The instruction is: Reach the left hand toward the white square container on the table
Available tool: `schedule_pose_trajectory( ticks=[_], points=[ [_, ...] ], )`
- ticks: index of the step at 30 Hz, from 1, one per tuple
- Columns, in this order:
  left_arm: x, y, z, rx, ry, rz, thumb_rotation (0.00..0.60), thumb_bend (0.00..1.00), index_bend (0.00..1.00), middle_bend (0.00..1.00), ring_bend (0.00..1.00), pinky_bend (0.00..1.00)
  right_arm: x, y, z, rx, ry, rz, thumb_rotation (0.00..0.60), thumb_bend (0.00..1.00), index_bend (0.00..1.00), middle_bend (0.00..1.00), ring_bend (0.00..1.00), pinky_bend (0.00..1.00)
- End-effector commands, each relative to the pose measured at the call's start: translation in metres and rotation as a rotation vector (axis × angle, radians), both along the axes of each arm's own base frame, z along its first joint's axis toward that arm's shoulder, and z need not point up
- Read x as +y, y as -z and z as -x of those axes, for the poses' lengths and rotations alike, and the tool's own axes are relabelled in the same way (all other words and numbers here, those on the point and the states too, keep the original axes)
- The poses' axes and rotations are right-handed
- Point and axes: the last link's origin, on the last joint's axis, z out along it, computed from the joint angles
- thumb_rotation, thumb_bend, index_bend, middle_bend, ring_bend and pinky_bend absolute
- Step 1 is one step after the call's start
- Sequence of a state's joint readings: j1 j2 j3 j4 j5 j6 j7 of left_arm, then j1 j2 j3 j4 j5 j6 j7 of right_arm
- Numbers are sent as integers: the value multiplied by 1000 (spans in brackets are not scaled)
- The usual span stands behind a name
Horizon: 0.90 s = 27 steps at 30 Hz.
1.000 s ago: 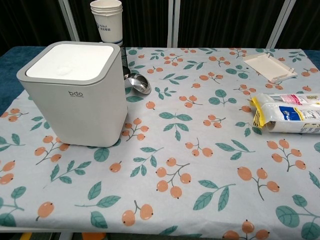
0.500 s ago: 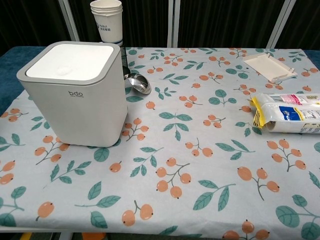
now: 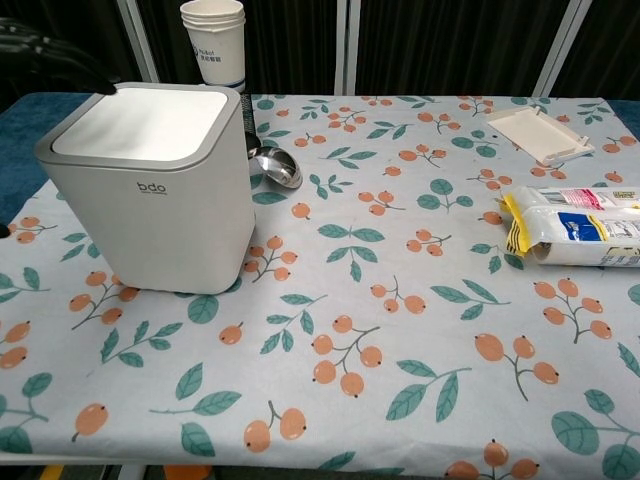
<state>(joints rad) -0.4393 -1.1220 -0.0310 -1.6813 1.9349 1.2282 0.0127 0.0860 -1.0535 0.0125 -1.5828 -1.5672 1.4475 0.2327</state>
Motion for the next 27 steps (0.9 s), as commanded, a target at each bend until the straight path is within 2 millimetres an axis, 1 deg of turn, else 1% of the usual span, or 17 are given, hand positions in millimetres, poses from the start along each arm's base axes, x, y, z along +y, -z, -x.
schedule_pose_trajectory(
  ticks=[1,10,13,16,18,21,23,27],
  points=[
    [10,11,-10,62,30,5,600,0,145,89,65,0,0,0,0,-1,0,3,600,294,0,0,0,0],
    [11,26,-4,191,-44,57,600,0,142,89,66,0,0,0,3,-4,3,0,600,294,0,0,0,0],
    [10,28,-5,219,-64,73,600,0,142,102,85,0,0,0,3,-5,2,1,600,294,0,0,0,0],
    [10,26,-9,204,-62,56,600,0,142,107,92,0,0,-1,4,-6,2,3,600,294,0,0,0,0],
    [10,21,-13,167,-53,28,600,0,142,107,92,0,1,-1,4,-6,2,7,600,294,0,0,0,0],
    [9,8,-18,82,-45,-28,600,0,142,107,92,0,1,-2,4,-6,1,11,600,294,0,0,0,0],
    [5,-3,-14,28,-53,-73,600,0,142,107,92,0,2,-2,4,-7,-1,12,600,294,0,0,0,0],
    [3,-27,-4,-63,-92,-173,600,0,142,107,92,0,2,-3,3,-8,-5,13,600,294,0,0,0,0]
  ],
)
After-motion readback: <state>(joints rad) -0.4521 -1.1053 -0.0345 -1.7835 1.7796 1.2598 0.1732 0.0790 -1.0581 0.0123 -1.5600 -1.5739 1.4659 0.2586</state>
